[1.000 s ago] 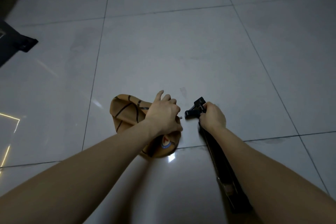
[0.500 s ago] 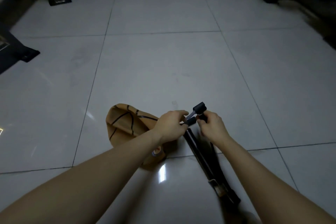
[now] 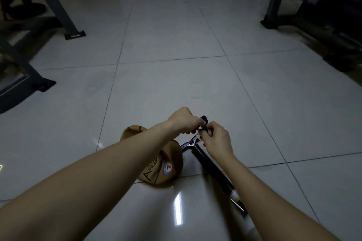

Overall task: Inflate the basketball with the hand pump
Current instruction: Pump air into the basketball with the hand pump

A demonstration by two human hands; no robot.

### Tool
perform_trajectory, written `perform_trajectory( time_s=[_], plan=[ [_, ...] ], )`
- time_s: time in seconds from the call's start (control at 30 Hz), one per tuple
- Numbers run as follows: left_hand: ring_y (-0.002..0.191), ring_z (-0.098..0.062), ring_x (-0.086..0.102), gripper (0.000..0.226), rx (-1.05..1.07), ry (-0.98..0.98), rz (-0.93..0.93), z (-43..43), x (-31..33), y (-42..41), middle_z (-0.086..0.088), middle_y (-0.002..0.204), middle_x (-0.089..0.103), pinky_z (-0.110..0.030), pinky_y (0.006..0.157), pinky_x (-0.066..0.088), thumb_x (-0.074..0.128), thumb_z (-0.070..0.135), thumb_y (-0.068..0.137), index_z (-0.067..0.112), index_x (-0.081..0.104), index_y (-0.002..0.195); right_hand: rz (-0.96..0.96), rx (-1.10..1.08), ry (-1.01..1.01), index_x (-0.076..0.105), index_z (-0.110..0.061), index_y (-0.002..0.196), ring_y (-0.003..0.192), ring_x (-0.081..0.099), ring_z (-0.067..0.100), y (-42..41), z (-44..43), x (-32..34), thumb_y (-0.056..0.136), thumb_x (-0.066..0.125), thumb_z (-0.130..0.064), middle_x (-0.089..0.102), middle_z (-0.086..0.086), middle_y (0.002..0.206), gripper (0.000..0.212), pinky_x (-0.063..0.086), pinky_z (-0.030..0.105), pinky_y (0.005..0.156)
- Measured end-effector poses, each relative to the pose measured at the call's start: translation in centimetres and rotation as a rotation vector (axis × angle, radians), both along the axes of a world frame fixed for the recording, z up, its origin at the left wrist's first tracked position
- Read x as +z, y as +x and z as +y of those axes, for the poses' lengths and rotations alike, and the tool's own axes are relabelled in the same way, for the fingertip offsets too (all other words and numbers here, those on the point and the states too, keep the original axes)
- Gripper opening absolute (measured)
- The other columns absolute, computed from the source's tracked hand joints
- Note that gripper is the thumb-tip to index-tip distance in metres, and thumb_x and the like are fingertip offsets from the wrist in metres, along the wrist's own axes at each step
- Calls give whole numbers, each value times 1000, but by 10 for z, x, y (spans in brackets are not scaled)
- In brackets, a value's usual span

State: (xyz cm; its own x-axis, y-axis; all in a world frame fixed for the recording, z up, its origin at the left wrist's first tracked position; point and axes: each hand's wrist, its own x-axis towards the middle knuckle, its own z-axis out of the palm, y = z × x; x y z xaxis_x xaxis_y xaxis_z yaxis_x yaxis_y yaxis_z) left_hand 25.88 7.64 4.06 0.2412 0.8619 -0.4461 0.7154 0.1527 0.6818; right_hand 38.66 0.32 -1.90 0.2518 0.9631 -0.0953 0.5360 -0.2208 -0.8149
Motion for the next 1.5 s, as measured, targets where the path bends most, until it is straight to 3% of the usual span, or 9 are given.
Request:
perform_trajectory(
  time_s=[0.1,0.2,0.4,0.5,0.63,0.87,1.13,1.23,1.5],
  plan=[
    [62,-19,61,40,-54,43,6,-1,0,-18,-5,66,70,-35,69,53,65,41,92,8,71,70,9,37,9,64,-21,84,64,62,12,-3,-2,-8,102,54,-26,63,-5,70,21,41,26,56],
    [93,-24,68,31,-161,272,288,2,-28,-48,-5,96,75,-38,84,55,62,43,94,14,74,94,21,86,-88,60,-15,82,64,53,9,-10,7,-25,104,51,-23,55,-6,67,25,33,22,54],
    [135,-23,42,62,-573,515,674,-8,-104,-56,1,133,62,-51,122,14,59,65,87,23,65,131,266,32,-367,59,-13,68,59,44,16,-17,22,-90,104,47,-19,52,1,62,39,31,29,58],
    [133,-24,44,70,-604,478,766,-9,-129,-55,1,128,65,-55,123,8,51,75,87,22,64,131,238,37,-348,50,-14,65,60,43,18,-21,30,-100,104,45,-15,49,2,62,39,31,31,60],
    [118,-23,54,45,-523,513,723,-10,-135,-56,2,112,68,-45,118,20,56,59,88,25,69,115,273,6,-341,57,-11,77,65,51,17,-24,32,-110,106,43,-17,57,3,70,33,37,30,61],
    [110,-22,53,27,-396,553,657,-12,-141,-58,7,92,68,-46,120,16,52,42,87,25,72,95,476,-85,-414,55,-9,69,48,47,9,-28,20,-112,107,38,-11,53,-11,47,41,37,21,45],
    [129,-23,45,36,-354,568,609,-19,-136,-61,6,119,65,-48,123,7,56,39,83,27,74,112,600,-52,-441,54,-9,73,50,49,13,-29,10,-113,107,36,-9,53,2,57,38,38,25,48],
    [127,-21,46,35,-352,590,574,-23,-137,-64,8,115,67,-46,123,6,56,38,81,25,75,107,579,-12,-426,50,-10,69,54,36,18,-31,6,-119,108,36,-10,43,7,60,42,31,32,54],
    [114,-18,53,32,-360,599,549,-29,-142,-67,8,98,71,-44,122,12,57,38,77,25,74,100,451,55,-426,51,-13,70,51,38,8,-29,9,-119,108,39,-10,45,-8,53,40,33,18,49]
  ],
)
